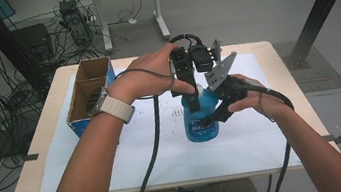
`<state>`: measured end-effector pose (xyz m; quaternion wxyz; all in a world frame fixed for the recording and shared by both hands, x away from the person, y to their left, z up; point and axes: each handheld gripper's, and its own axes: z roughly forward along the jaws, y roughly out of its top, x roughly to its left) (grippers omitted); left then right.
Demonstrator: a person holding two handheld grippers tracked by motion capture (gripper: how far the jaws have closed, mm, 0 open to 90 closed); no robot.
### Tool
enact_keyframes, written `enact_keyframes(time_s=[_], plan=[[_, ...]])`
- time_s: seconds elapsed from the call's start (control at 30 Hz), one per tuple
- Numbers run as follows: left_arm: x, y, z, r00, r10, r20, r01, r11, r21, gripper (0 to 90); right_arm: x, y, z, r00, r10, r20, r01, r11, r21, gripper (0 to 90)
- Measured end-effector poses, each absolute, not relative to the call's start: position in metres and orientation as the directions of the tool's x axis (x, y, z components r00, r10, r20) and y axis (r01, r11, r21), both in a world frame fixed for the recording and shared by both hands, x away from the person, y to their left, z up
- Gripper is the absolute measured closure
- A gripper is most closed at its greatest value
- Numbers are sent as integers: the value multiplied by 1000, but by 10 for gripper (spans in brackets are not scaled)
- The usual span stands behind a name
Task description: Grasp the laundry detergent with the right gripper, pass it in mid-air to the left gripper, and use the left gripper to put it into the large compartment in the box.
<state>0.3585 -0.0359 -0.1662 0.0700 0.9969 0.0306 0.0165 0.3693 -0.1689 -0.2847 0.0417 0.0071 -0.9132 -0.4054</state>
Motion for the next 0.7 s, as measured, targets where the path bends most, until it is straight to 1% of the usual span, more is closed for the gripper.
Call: enact_keyframes(time_s=[0.7], plan=[[358,-35,-165,997,65,29,60,-988,145,91,369,-167,-285,-996,-49,74,22,673,739,438]])
